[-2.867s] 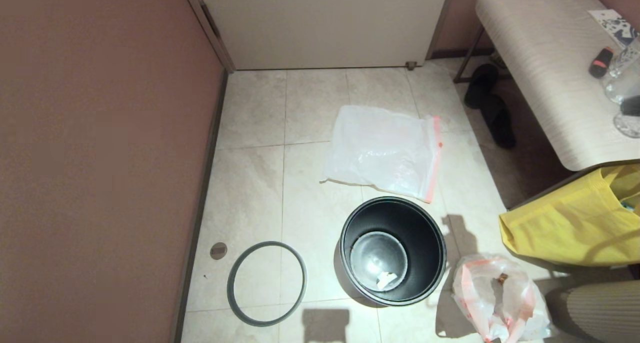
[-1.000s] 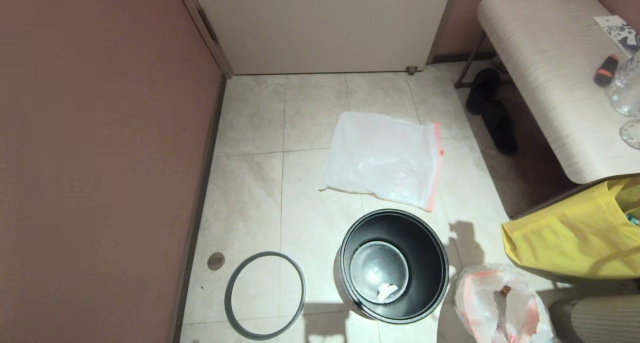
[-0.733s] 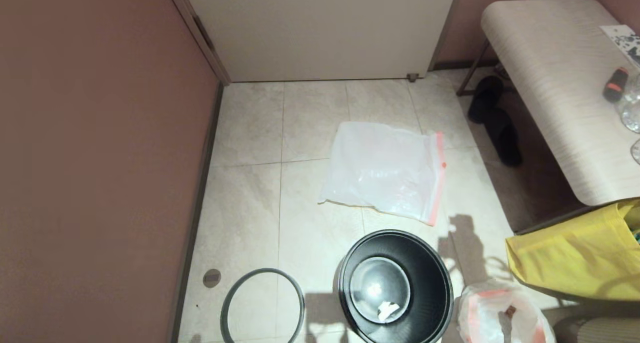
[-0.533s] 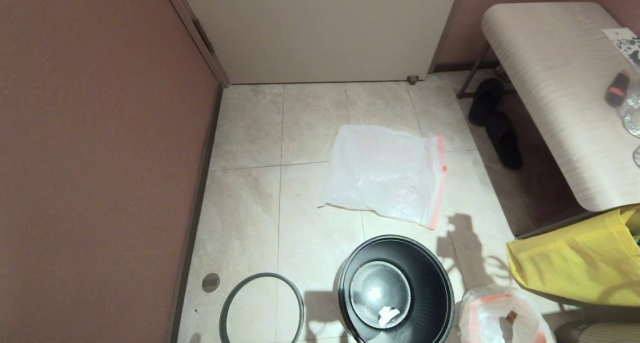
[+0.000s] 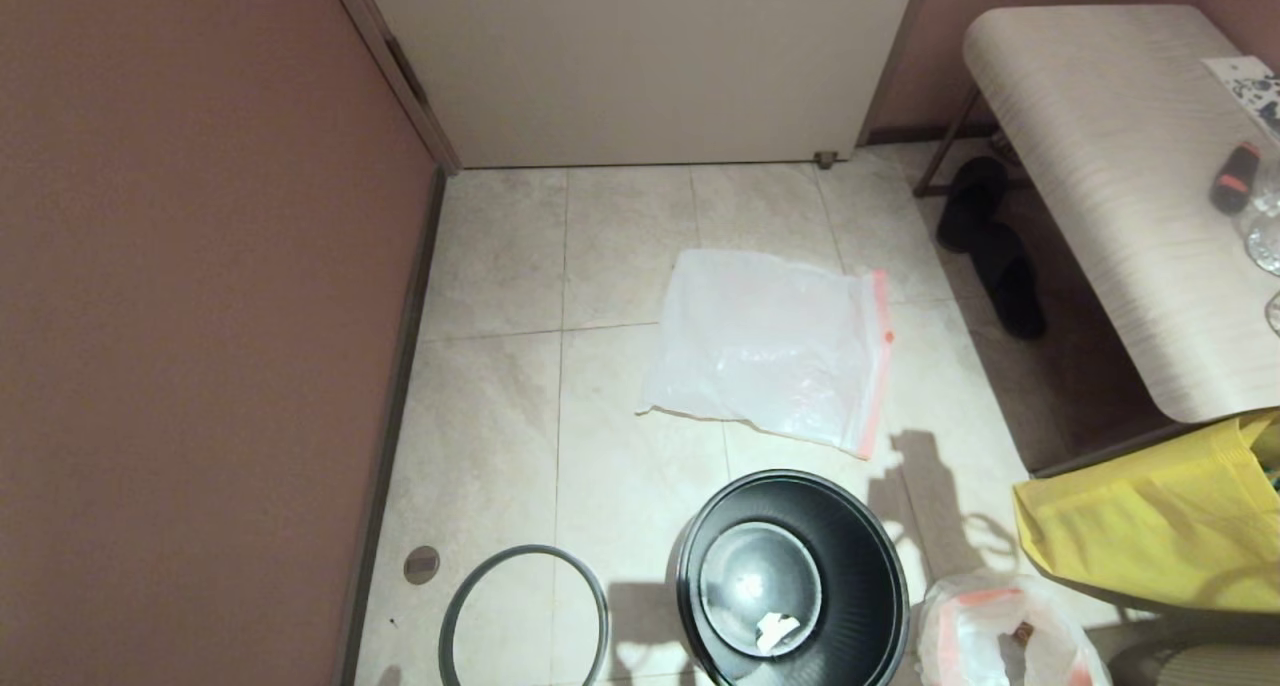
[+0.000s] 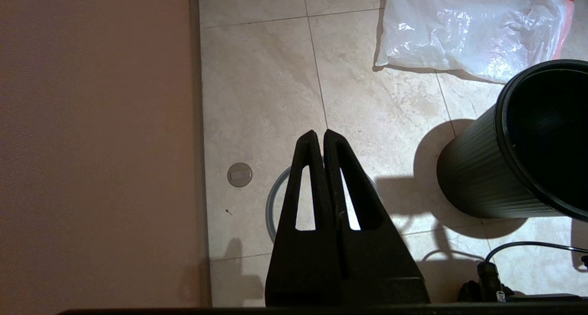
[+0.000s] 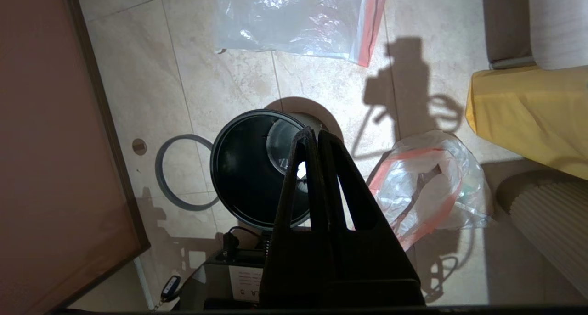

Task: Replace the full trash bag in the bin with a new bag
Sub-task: Pick up a new trash bag

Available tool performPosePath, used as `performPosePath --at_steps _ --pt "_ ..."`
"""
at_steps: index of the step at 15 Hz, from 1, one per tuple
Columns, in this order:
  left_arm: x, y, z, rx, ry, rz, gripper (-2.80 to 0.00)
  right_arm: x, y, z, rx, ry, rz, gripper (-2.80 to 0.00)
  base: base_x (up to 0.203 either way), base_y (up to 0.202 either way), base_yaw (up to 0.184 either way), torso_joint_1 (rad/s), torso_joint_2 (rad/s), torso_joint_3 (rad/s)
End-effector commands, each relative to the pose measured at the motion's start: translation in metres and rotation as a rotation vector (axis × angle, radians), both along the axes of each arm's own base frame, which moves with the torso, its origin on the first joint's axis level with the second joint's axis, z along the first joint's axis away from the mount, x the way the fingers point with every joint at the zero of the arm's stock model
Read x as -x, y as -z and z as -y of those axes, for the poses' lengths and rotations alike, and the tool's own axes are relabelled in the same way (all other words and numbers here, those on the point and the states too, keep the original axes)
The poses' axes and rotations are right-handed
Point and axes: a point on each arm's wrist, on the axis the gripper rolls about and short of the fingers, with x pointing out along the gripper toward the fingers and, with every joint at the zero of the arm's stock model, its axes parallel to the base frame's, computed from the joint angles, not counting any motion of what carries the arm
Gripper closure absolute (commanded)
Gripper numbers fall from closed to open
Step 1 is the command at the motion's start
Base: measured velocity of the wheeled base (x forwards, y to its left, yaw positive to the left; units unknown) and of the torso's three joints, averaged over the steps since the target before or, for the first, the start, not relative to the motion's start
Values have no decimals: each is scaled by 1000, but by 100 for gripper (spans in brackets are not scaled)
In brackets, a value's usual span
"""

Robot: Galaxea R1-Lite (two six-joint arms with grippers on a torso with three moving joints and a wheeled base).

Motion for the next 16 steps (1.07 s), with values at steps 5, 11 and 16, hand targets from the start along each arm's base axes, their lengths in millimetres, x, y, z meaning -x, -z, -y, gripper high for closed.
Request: performPosePath --at_steps 5,11,16 --pt "0 0 0 -1 0 -1 0 -119 43 -17 -25 -65 -76 0 0 0 0 0 0 0" --pt "0 0 0 -1 0 -1 0 -290 143 -21 -54 -88 -118 0 0 0 0 0 0 0" --pt "0 0 0 -1 0 -1 0 -400 268 12 -111 -84 -81 0 0 0 0 0 0 0"
